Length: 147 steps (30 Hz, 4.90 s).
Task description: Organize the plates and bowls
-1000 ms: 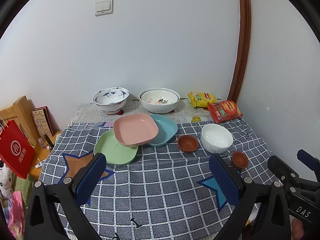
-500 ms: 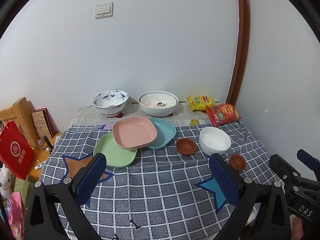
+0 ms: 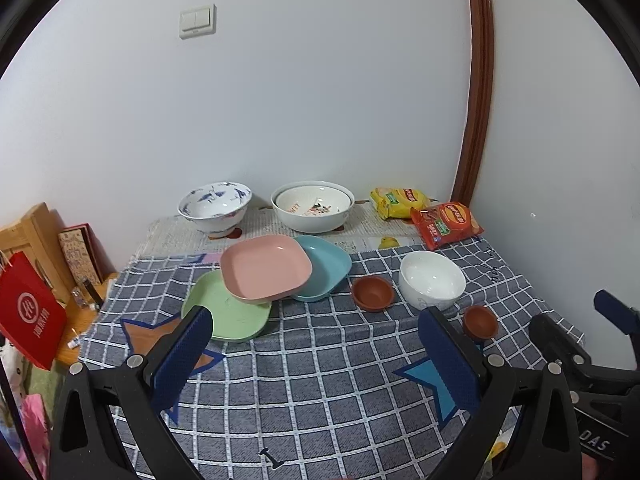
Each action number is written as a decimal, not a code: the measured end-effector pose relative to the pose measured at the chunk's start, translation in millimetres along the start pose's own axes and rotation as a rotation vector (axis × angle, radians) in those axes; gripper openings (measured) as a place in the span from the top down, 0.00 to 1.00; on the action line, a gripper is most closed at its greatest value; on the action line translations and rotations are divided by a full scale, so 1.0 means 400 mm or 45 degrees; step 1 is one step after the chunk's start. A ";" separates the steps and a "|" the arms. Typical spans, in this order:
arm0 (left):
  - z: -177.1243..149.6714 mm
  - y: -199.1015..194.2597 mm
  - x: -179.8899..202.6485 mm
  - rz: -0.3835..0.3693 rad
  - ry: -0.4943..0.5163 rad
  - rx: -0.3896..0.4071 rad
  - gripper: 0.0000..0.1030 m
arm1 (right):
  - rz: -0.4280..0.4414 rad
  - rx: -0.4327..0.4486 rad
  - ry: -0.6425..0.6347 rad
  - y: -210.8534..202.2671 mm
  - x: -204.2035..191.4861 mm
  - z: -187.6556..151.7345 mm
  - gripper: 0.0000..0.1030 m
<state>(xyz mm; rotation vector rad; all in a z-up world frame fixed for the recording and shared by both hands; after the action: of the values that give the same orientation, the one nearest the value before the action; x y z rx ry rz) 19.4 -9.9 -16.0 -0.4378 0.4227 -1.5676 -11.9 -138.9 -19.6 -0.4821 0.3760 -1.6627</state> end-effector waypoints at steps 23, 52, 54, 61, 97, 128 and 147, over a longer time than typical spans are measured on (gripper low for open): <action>-0.006 0.152 -0.044 -0.034 -0.009 -0.087 0.00 | 0.051 -0.095 0.083 0.150 -0.001 -0.006 0.02; 0.039 0.315 -0.084 -0.089 0.001 -0.146 0.00 | 0.056 -0.169 0.059 0.354 -0.067 0.028 0.02; 0.037 0.327 -0.090 -0.086 -0.009 -0.152 0.00 | 0.063 -0.175 0.062 0.367 -0.074 0.030 0.02; 0.036 0.366 -0.123 -0.070 -0.020 -0.175 0.04 | 0.113 -0.193 0.088 0.410 -0.098 0.041 0.03; 0.030 0.550 -0.385 0.043 -0.177 -0.314 0.15 | 0.358 -0.320 0.030 0.635 -0.334 0.060 0.39; 0.007 0.784 -0.344 -0.031 -0.123 -0.463 0.50 | 0.392 -0.467 0.008 0.798 -0.457 -0.043 0.72; 0.041 0.634 -0.337 -0.075 -0.169 -0.377 0.84 | 0.409 -0.409 0.124 0.675 -0.407 -0.007 0.91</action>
<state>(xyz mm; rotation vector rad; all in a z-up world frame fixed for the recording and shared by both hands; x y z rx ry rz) 249.2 114.4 -136.1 -0.7842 0.5453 -1.5271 234.4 -17.4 -174.6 -0.5469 0.7602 -1.3205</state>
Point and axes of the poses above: each gripper's, at about its wrist camera, not at the fingertips, and y roughly the way its jaws point, x to its right, z to its top, the point moved 3 cm from there along y, roughly the way its jaws point, and after that the axes turned 4 degrees about x, right-handed, at the moved point
